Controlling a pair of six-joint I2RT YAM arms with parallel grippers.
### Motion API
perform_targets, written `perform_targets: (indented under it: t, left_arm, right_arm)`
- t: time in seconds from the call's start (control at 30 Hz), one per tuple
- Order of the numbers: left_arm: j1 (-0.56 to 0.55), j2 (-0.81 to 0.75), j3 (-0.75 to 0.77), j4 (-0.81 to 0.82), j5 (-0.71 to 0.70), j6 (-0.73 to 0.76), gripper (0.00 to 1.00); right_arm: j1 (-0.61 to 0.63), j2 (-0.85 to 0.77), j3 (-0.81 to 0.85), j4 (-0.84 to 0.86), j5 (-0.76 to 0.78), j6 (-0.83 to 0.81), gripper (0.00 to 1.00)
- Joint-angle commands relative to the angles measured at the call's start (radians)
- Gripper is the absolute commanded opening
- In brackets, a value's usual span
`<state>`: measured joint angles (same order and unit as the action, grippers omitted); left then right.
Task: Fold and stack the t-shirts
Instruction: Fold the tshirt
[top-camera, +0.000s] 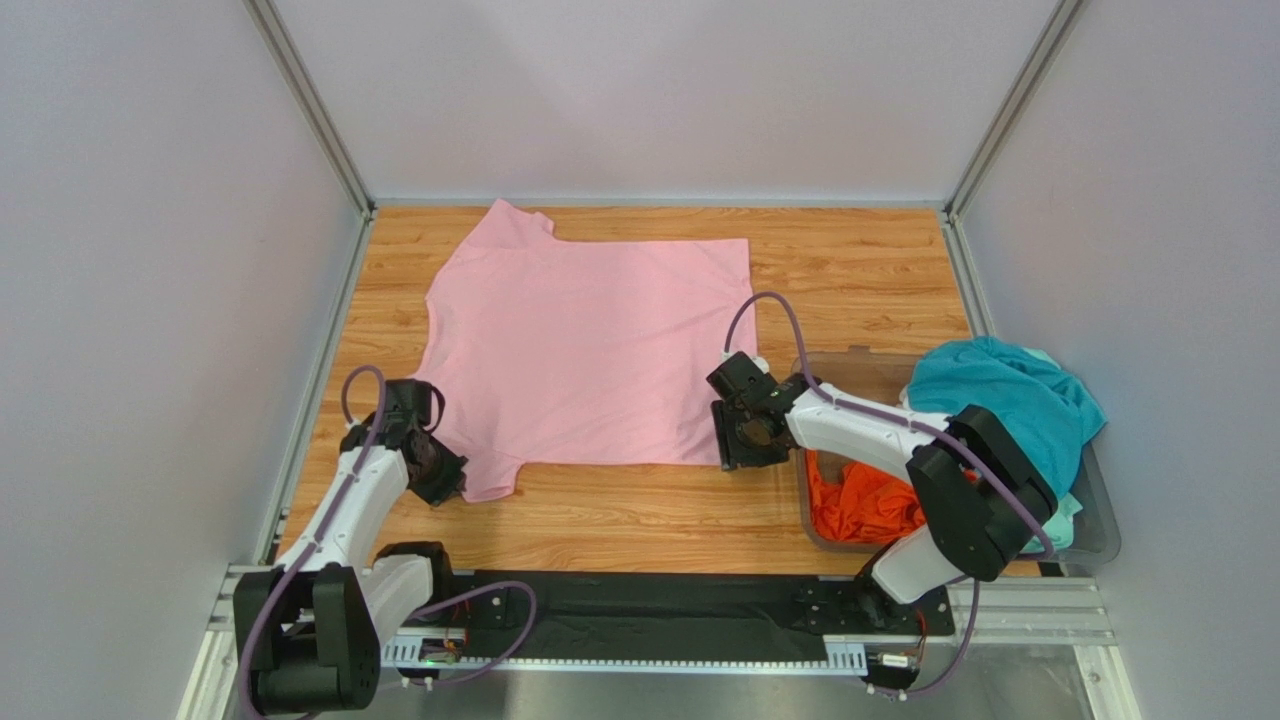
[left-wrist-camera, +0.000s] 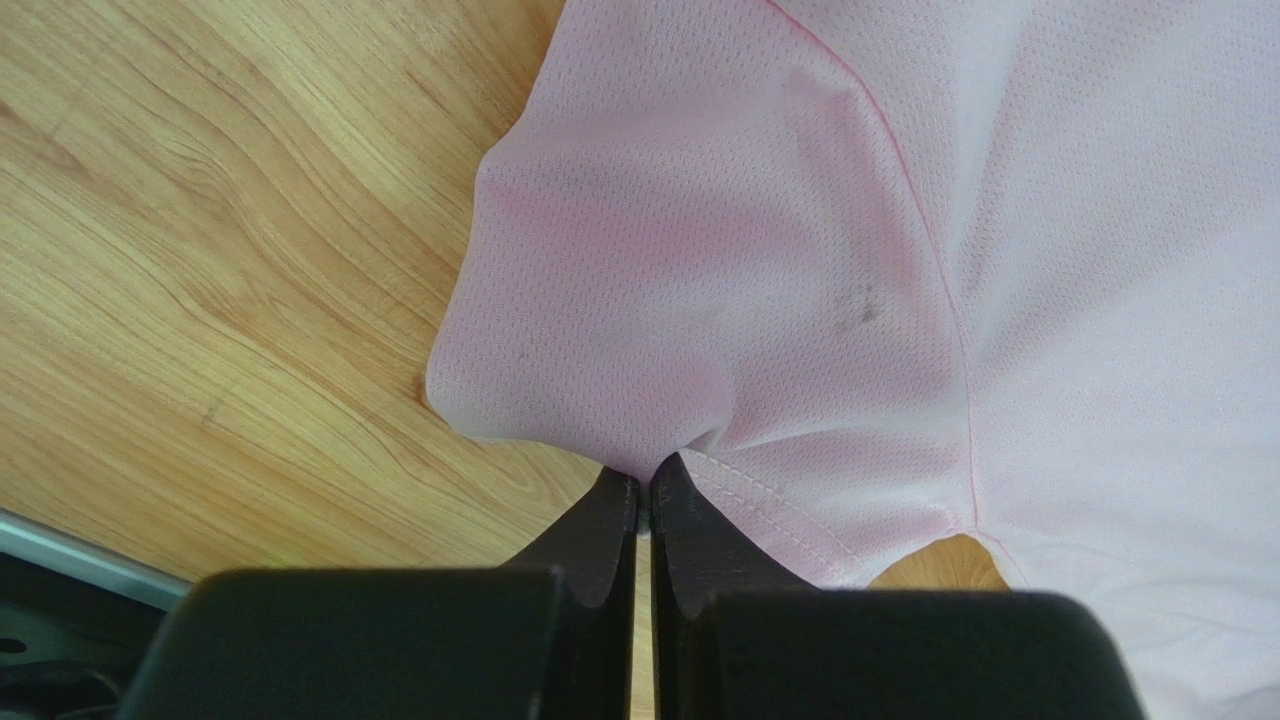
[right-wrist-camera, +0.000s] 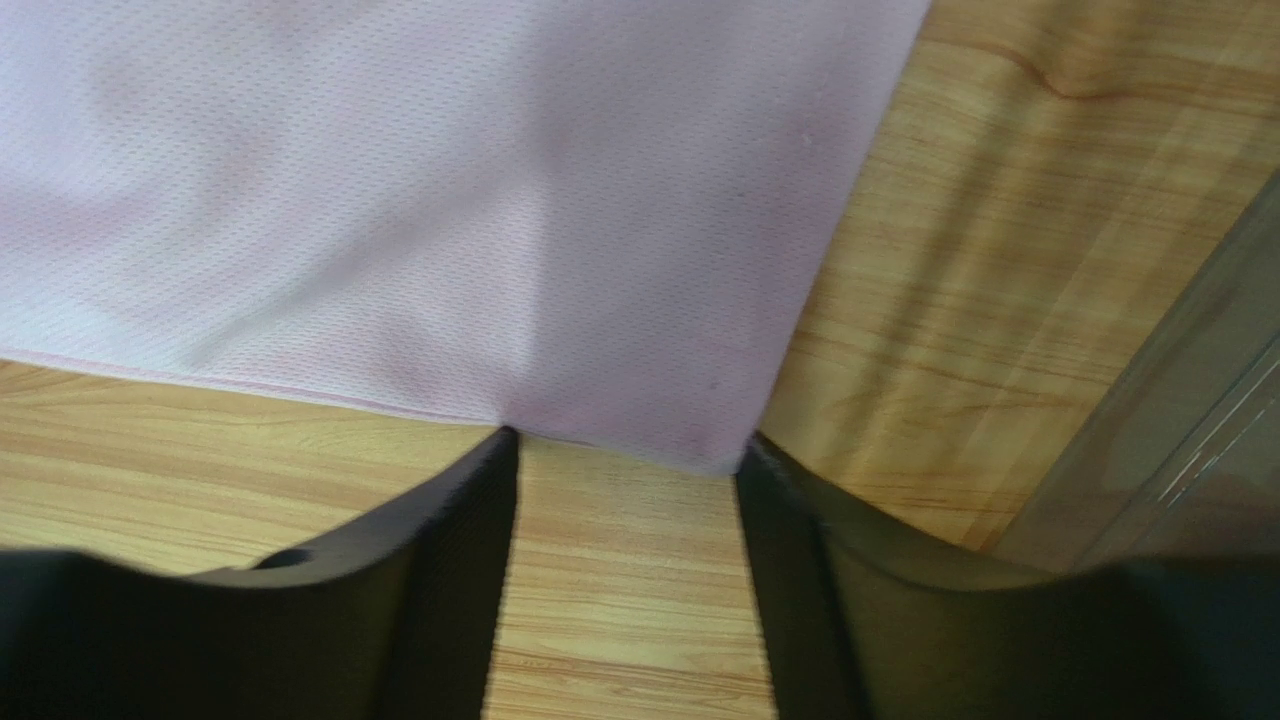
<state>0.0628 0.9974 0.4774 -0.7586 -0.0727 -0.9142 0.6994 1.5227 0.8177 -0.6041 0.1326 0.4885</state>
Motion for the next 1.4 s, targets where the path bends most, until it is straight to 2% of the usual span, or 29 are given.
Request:
perform_targets:
  t: [0.0,0.13,0.2,0.23,0.33,0.6,0.8,0.97,1.2,1.37]
  left_arm:
    - [0.008,-0.037,-0.005,-0.008,-0.013,0.003,0.00]
    - [0.006,-0.094,-0.006,-0.041,-0.013,-0.014,0.00]
    - [0.008,-0.120,-0.003,-0.076,-0.025,-0.029,0.00]
    - [0.006,-0.150,-0.003,-0.090,-0.032,-0.034,0.00]
    - [0.008,-0.213,-0.002,-0.151,-0.045,-0.072,0.00]
    - [0.006,-0.419,0.004,-0.237,-0.021,-0.160,0.00]
    - [0.006,-0.497,0.036,-0.240,-0.041,-0.127,0.00]
    - [0.006,-0.427,0.092,-0.165,0.008,-0.081,0.00]
    - [0.006,-0.209,0.173,-0.012,0.105,-0.040,0.00]
    - [0.008,-0.112,0.219,0.048,0.113,-0.037,0.00]
  right_arm:
    - [0.011,0.002,-0.017,0.010,-0.004,0.005,0.42]
    - [0.018,-0.025,-0.035,0.007,-0.022,0.013,0.18]
    - [0.026,-0.038,-0.045,-0.002,-0.034,0.018,0.13]
    - [0.035,-0.054,-0.048,-0.005,-0.039,0.019,0.06]
    - [0.054,-0.093,-0.064,-0.016,-0.067,0.030,0.00]
    - [0.080,-0.209,-0.101,-0.054,-0.186,0.041,0.00]
    - [0.078,-0.256,-0.083,-0.072,-0.202,0.029,0.00]
    - [0.072,-0.233,-0.008,-0.114,-0.170,0.022,0.00]
    - [0.025,-0.194,0.076,-0.137,-0.156,0.010,0.00]
    - [-0.026,-0.170,0.130,-0.149,-0.168,-0.004,0.00]
